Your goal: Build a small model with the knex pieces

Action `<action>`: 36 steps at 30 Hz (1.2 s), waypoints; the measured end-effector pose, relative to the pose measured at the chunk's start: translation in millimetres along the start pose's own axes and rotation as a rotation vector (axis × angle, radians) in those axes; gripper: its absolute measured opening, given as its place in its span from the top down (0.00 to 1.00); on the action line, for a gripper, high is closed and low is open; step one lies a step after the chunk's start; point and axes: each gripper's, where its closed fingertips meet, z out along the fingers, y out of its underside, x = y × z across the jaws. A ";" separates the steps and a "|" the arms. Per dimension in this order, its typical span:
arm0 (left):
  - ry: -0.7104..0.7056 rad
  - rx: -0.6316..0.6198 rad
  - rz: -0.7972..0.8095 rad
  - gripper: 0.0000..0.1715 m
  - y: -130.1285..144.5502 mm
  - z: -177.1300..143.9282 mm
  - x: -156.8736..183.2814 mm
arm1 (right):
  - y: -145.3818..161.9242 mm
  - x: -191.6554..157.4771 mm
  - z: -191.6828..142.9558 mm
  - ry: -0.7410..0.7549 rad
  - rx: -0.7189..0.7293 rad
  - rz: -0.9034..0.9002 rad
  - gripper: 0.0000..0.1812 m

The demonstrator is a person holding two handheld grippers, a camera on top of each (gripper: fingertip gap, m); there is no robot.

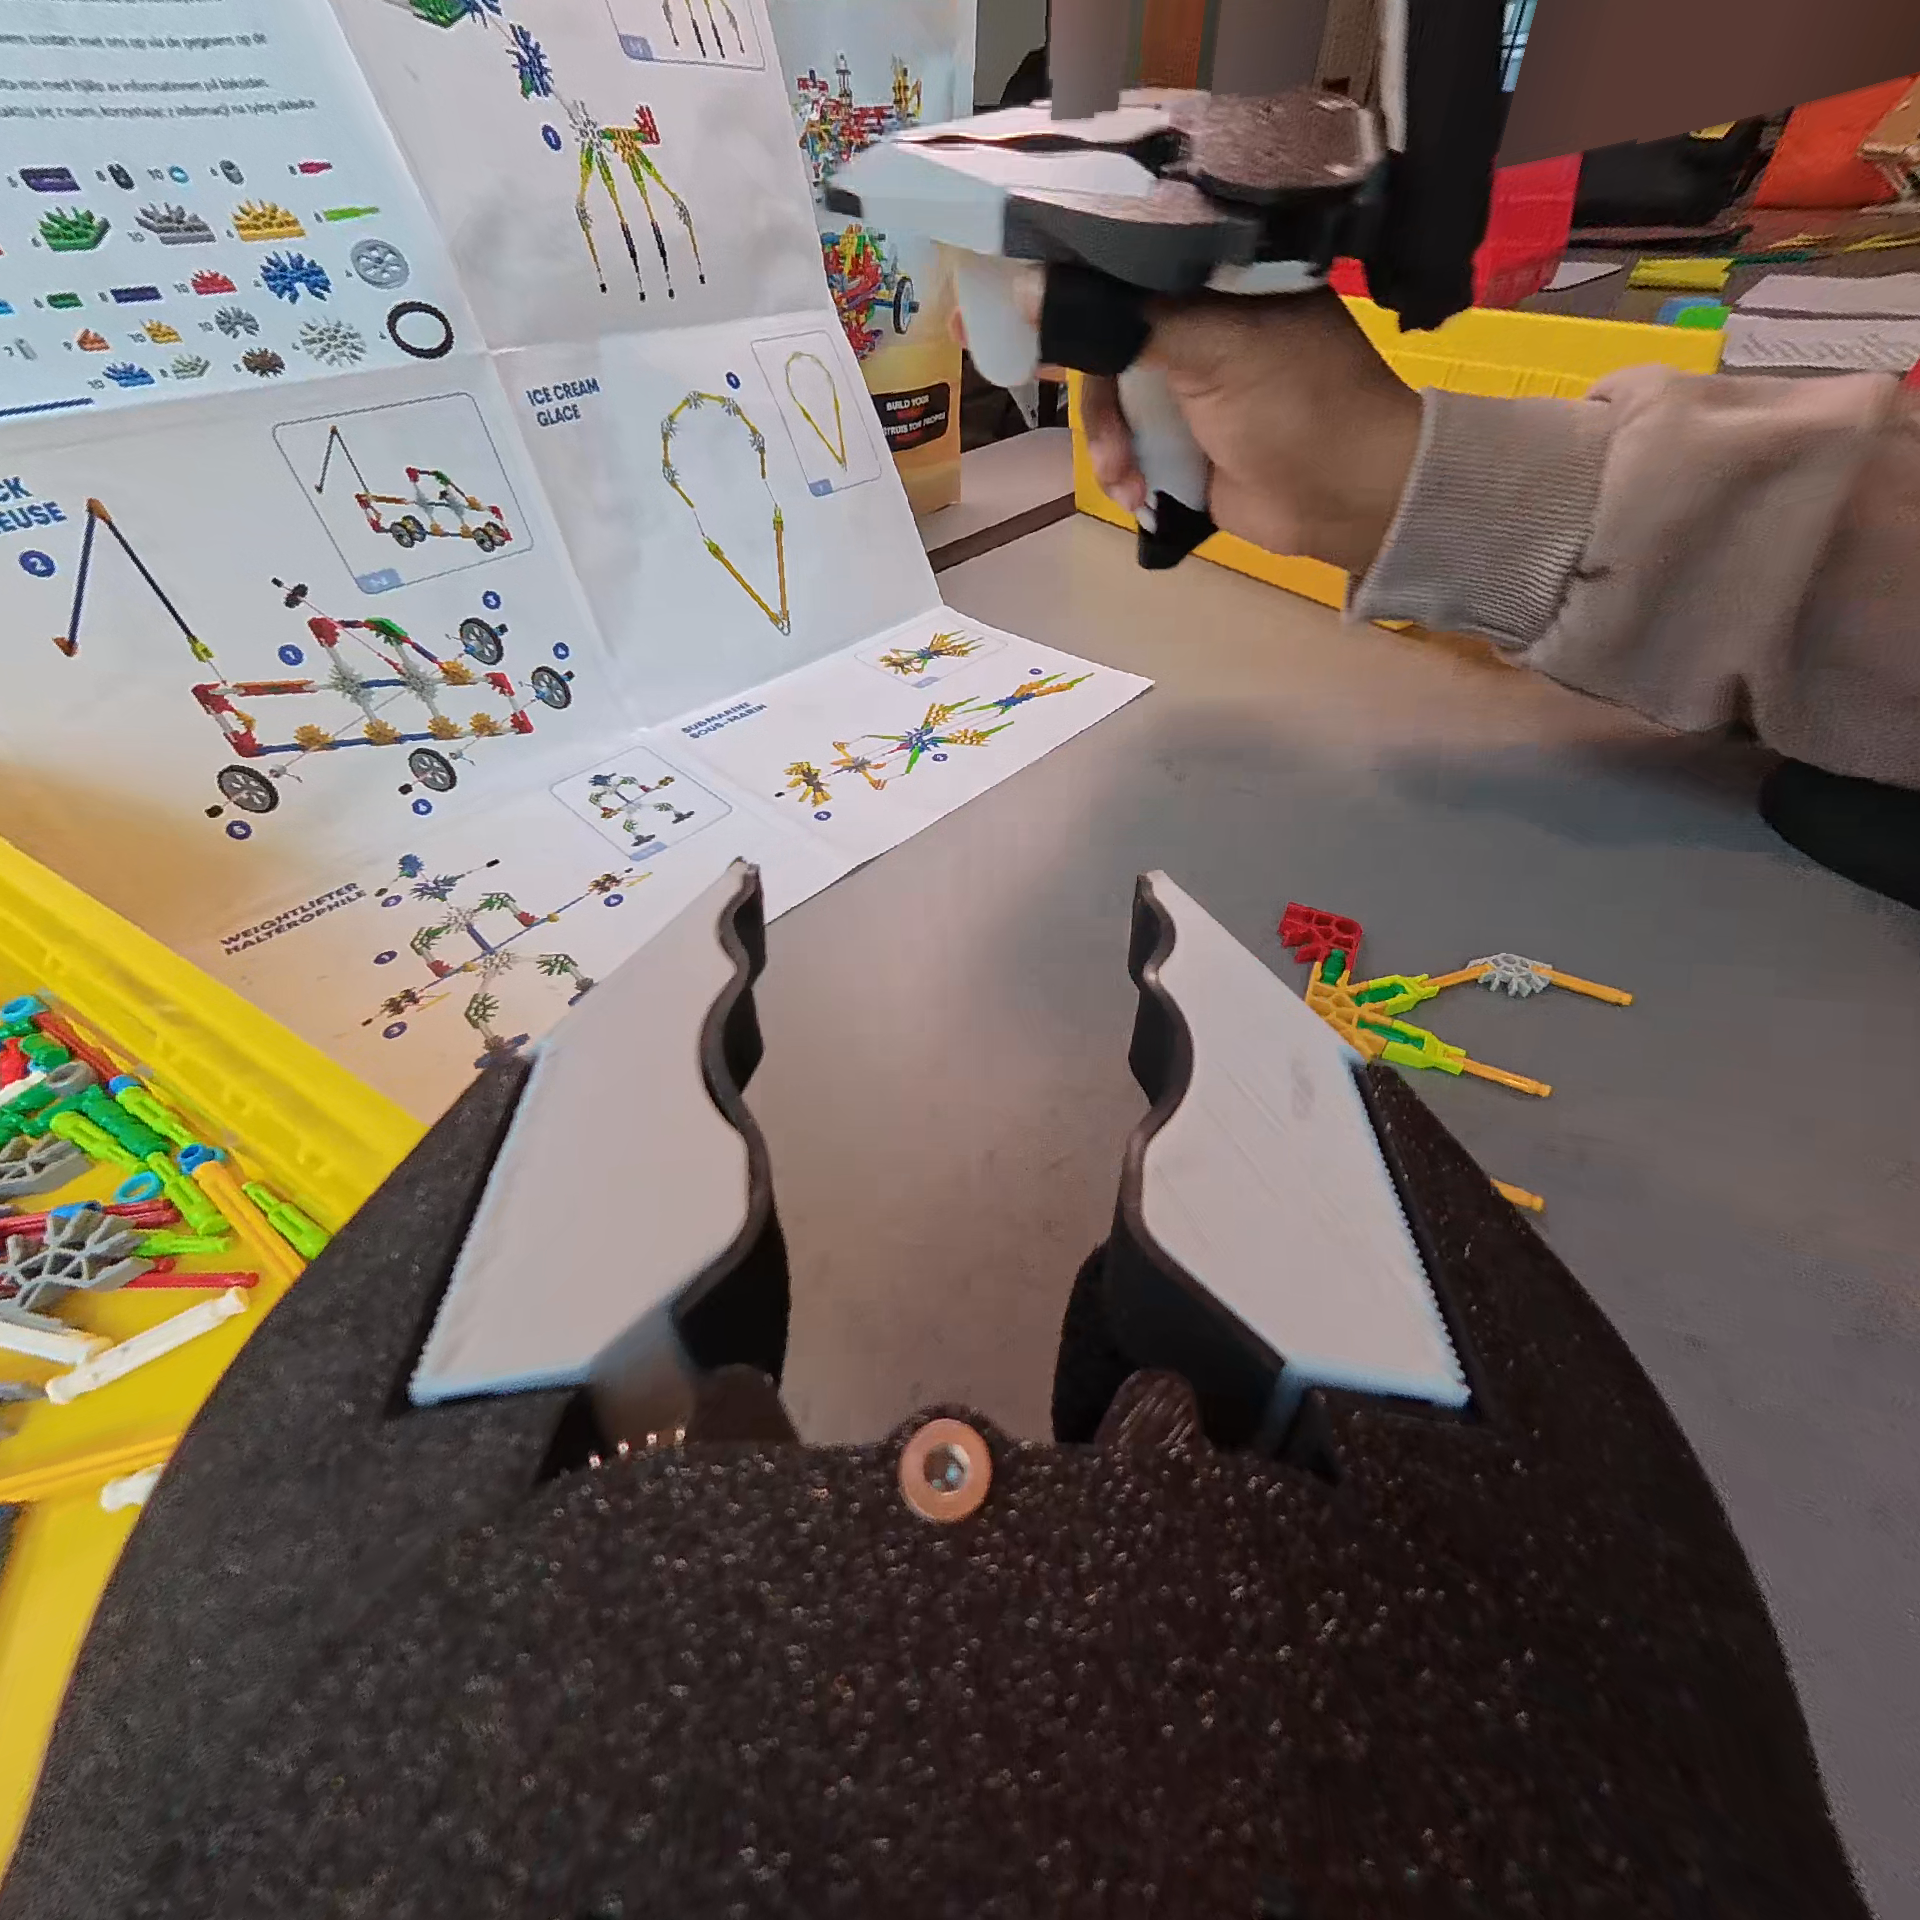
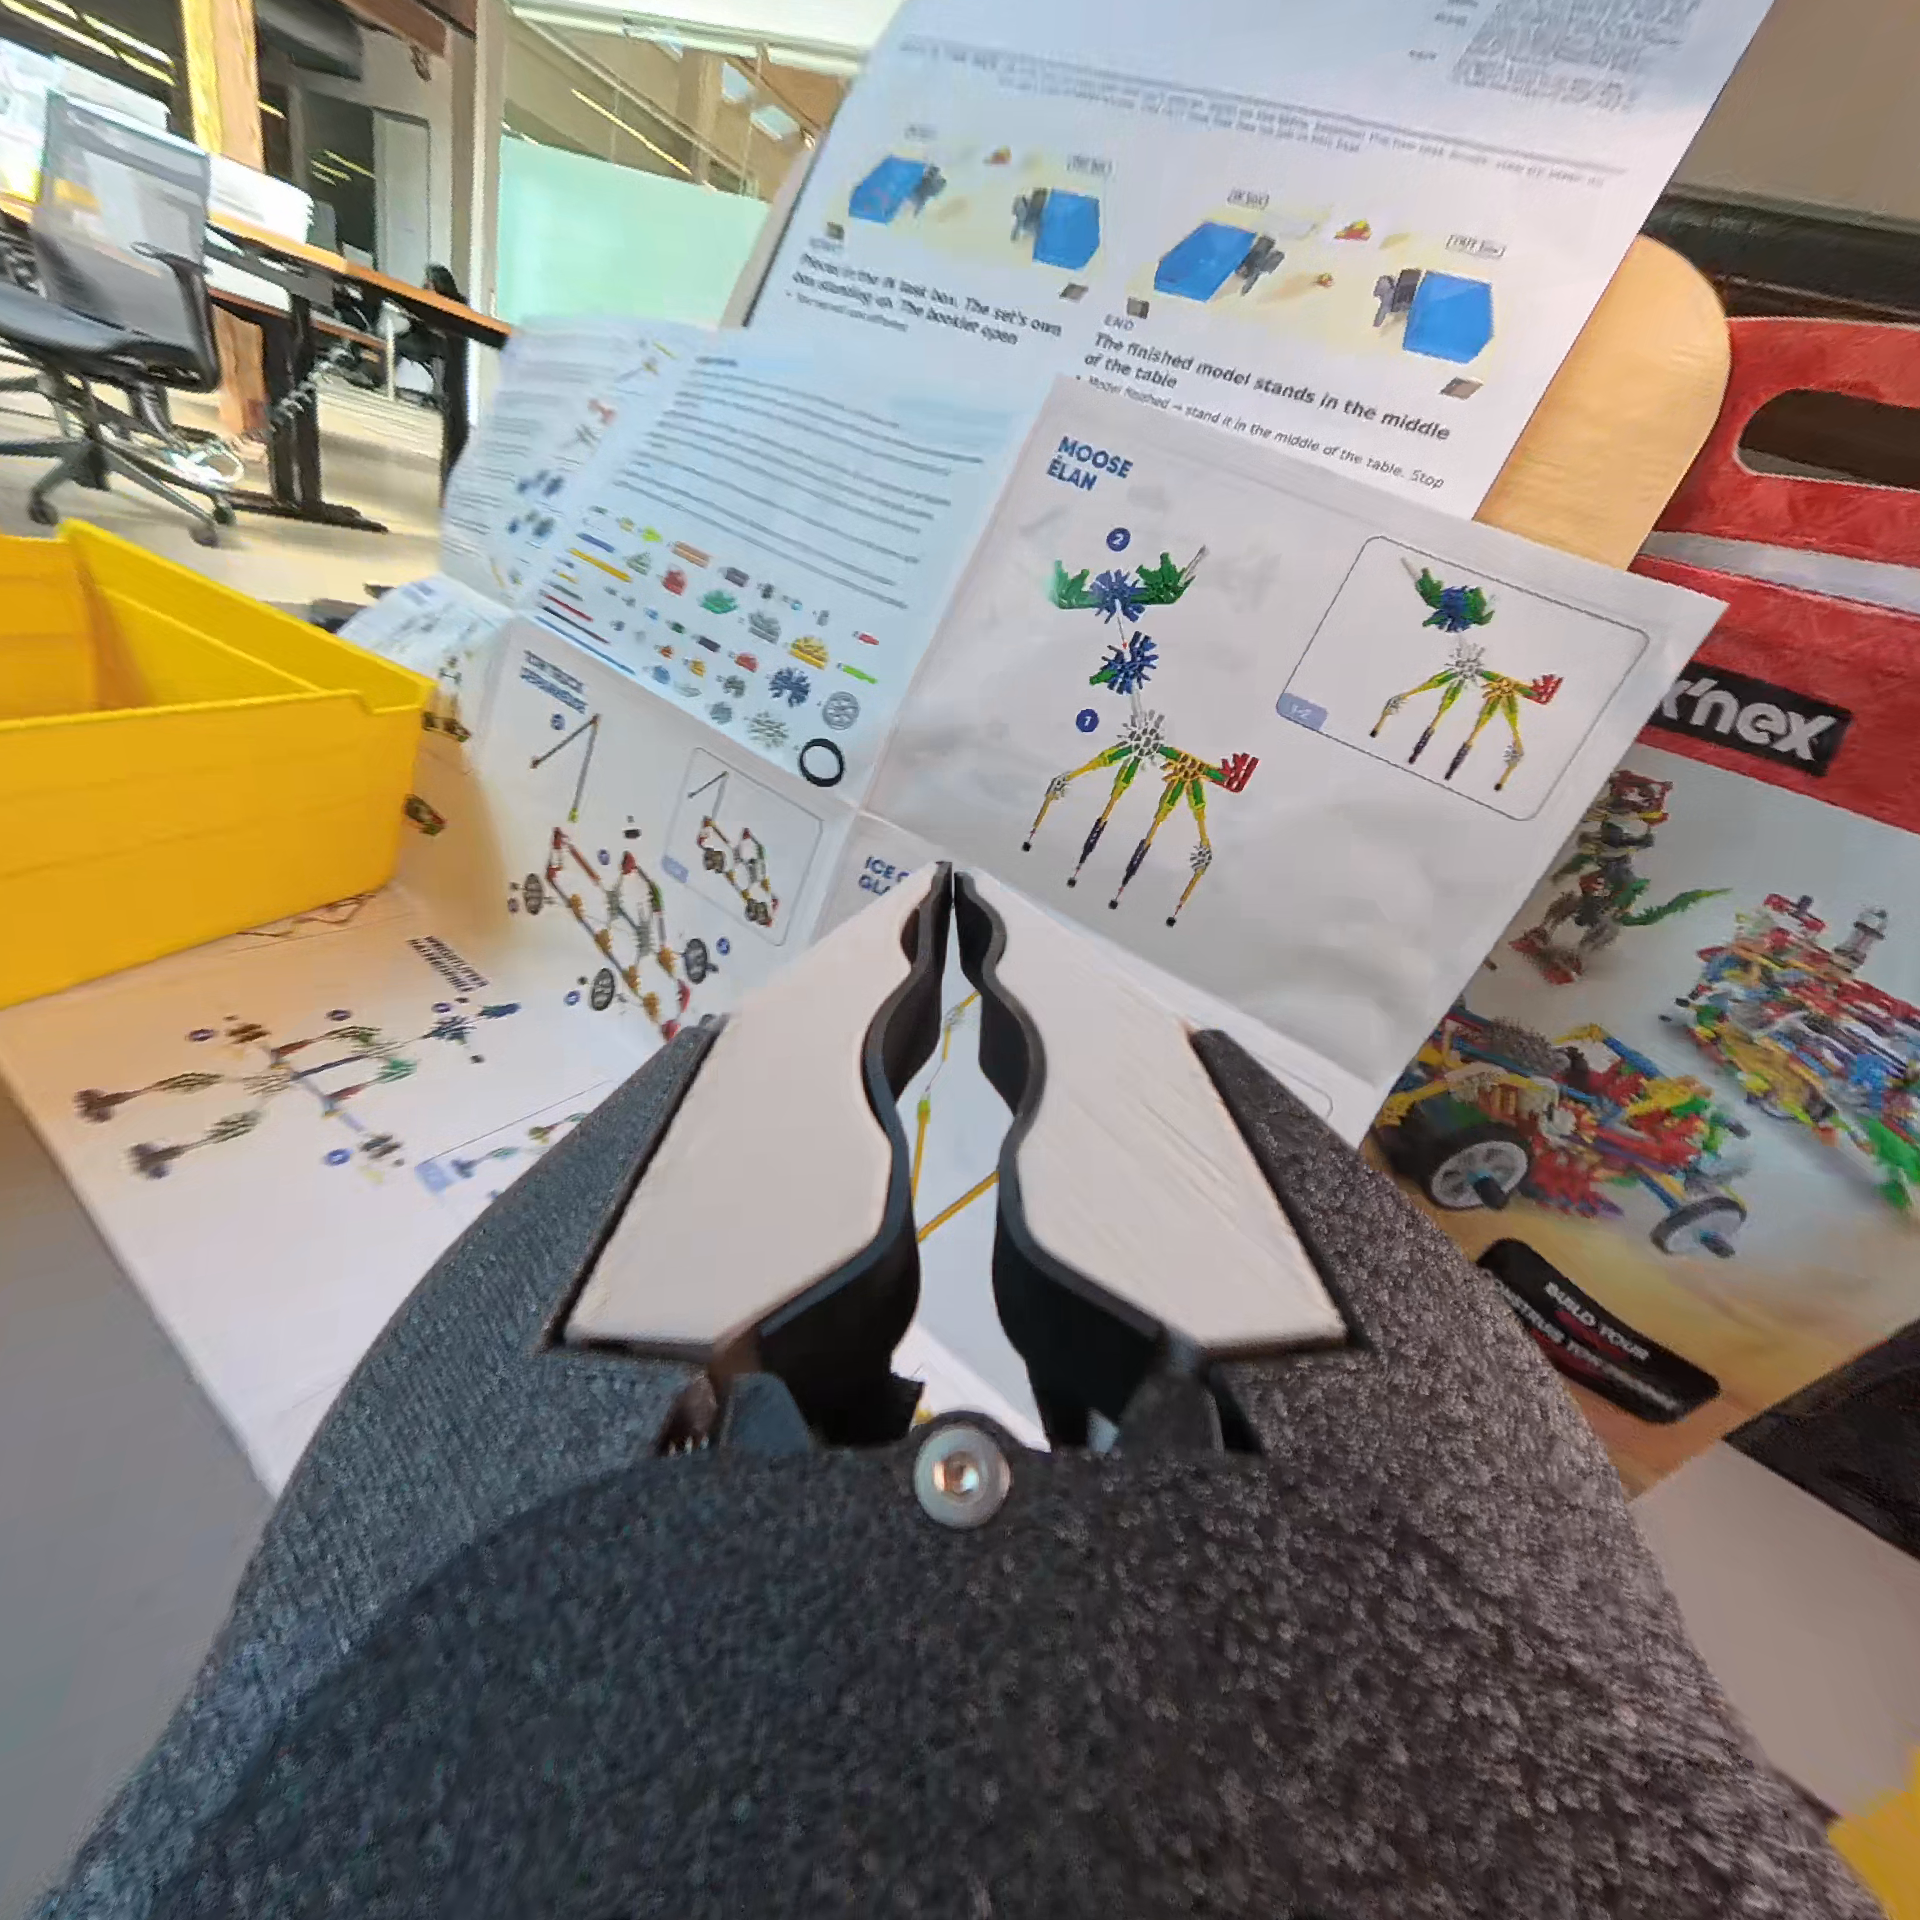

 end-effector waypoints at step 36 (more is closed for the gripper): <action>0.027 0.081 0.074 0.54 -17.6 -9.6 12.6 | -99.7 151.8 -119.6 0.243 -0.065 -0.134 0.88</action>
